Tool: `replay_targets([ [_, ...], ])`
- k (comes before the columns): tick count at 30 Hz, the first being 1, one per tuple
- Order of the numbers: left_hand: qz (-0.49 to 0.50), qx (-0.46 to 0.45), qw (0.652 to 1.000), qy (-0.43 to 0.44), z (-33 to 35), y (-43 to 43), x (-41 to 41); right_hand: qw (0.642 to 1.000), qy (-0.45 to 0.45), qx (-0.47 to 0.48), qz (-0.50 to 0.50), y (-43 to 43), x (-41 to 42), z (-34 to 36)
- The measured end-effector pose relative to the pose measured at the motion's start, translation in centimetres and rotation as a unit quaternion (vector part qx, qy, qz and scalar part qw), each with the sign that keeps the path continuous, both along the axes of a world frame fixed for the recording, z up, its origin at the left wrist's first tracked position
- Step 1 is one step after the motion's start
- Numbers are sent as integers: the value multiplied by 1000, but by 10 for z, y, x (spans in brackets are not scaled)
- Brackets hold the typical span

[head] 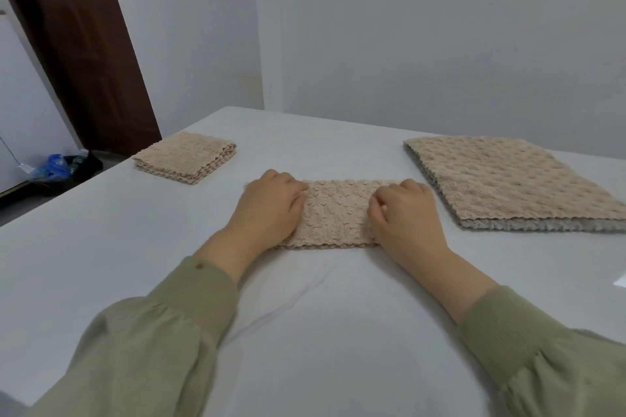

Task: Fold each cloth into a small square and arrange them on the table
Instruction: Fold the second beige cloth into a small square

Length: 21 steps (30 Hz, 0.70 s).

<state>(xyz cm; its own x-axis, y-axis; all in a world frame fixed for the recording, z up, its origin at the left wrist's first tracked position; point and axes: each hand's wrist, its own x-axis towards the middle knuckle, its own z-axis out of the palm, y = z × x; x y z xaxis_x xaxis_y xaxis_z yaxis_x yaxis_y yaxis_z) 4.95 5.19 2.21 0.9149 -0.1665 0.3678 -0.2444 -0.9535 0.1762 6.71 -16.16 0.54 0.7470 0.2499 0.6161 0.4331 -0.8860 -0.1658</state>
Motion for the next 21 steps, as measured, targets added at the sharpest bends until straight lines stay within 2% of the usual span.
replay_targets([
  [2, 9, 37, 998, 46, -9, -5, 6, 999, 47, -14, -12, 17, 5, 1],
  [5, 41, 60, 984, 161, -20, -8, 10, 982, 181, -59, -5, 34, 12, -4],
  [8, 57, 63, 977, 197, -22, -6, 11, 953, 279, -117, -15, 34, 21, -6],
  [10, 67, 68, 974, 205, -20, -4, 11, 944, 308, -115, -33, 23, 27, -5],
  [16, 103, 39, 965, 236, -16, 9, 7, 926, 347, -82, -127, -24, 40, -3],
  [19, 112, 55, 967, 224, -15, 7, 5, 948, 262, -94, -155, -18, 33, 0],
  [21, 107, 80, 980, 148, -10, 3, 4, 964, 194, -105, -148, -2, 26, 7],
])
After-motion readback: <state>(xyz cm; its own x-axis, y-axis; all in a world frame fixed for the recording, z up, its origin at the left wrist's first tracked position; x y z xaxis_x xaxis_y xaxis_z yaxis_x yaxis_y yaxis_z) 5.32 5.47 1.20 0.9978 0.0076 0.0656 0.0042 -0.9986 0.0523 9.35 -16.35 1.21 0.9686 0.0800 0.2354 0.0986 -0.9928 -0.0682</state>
